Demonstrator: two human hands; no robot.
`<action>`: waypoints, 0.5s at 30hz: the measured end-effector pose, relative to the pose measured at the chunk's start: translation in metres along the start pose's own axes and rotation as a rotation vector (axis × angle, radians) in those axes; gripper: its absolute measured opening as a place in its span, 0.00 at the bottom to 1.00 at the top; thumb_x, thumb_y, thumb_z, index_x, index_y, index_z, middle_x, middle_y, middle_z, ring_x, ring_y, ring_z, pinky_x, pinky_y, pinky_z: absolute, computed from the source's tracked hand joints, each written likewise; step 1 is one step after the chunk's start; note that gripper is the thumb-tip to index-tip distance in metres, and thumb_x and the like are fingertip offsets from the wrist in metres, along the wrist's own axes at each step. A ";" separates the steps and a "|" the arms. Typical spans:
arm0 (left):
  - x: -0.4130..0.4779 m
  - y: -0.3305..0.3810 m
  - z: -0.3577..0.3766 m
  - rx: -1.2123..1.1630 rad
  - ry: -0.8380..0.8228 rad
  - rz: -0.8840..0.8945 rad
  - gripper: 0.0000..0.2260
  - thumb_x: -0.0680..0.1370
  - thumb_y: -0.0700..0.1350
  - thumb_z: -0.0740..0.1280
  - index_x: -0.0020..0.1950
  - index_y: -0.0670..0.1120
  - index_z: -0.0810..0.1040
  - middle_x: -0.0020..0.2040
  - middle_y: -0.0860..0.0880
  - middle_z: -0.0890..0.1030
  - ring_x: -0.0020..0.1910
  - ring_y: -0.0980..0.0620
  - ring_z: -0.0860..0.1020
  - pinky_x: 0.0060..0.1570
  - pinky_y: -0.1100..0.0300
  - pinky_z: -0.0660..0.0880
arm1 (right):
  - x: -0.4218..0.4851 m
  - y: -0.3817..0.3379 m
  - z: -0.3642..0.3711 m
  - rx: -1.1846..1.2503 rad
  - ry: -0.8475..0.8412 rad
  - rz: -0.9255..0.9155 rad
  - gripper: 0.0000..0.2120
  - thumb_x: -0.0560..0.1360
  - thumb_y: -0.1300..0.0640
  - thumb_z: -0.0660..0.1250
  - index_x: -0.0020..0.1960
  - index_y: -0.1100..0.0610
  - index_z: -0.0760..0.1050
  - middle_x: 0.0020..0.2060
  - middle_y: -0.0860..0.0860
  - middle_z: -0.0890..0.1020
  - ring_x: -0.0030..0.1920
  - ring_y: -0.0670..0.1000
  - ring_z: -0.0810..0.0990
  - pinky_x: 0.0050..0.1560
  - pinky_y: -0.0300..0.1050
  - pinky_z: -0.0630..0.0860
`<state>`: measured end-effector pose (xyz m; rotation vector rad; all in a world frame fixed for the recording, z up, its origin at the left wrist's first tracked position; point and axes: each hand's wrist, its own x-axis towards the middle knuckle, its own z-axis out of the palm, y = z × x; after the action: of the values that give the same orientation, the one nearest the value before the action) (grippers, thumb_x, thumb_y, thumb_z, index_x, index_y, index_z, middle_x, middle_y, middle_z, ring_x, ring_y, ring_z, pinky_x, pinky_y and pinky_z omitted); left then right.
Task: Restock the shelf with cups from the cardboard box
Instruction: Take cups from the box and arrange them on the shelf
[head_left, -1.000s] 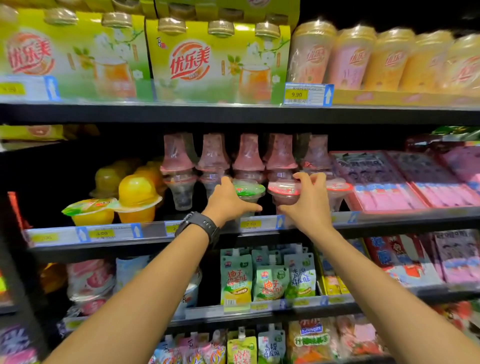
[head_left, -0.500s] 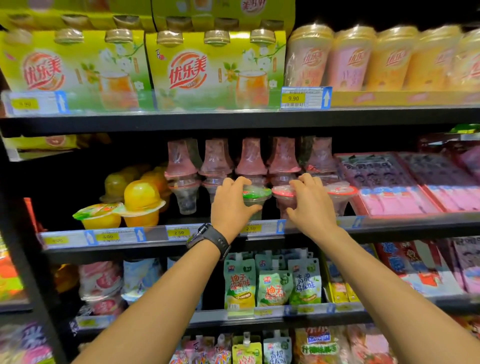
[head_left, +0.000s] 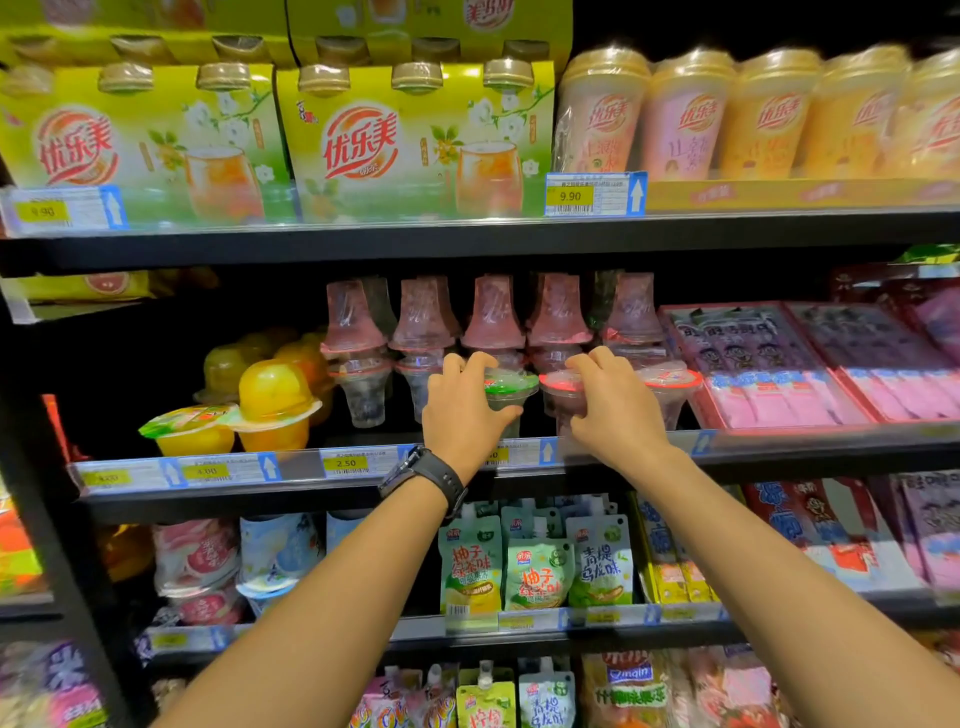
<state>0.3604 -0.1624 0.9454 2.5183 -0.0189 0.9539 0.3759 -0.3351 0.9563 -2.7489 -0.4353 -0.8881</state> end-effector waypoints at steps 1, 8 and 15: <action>0.000 0.000 0.000 0.008 -0.001 0.001 0.25 0.73 0.56 0.74 0.66 0.51 0.71 0.59 0.48 0.70 0.58 0.44 0.71 0.44 0.57 0.71 | 0.000 0.001 0.000 0.007 -0.005 -0.007 0.29 0.70 0.59 0.71 0.69 0.56 0.66 0.62 0.53 0.70 0.62 0.55 0.69 0.48 0.45 0.72; -0.012 -0.014 -0.025 0.118 0.047 0.063 0.34 0.74 0.64 0.68 0.74 0.50 0.63 0.66 0.47 0.70 0.63 0.44 0.73 0.55 0.49 0.76 | -0.005 -0.003 -0.016 0.212 0.118 -0.092 0.32 0.70 0.47 0.71 0.70 0.55 0.66 0.64 0.51 0.68 0.65 0.52 0.66 0.53 0.47 0.75; -0.042 -0.064 -0.095 0.502 0.127 0.178 0.32 0.74 0.66 0.65 0.72 0.49 0.67 0.61 0.46 0.72 0.55 0.44 0.74 0.41 0.50 0.78 | -0.003 -0.071 -0.028 0.178 0.014 -0.326 0.44 0.69 0.36 0.68 0.78 0.52 0.55 0.75 0.53 0.60 0.75 0.54 0.59 0.71 0.51 0.64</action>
<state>0.2789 -0.0720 0.9563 2.9395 0.0411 1.3267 0.3342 -0.2777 0.9851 -2.5477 -0.9317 -0.8894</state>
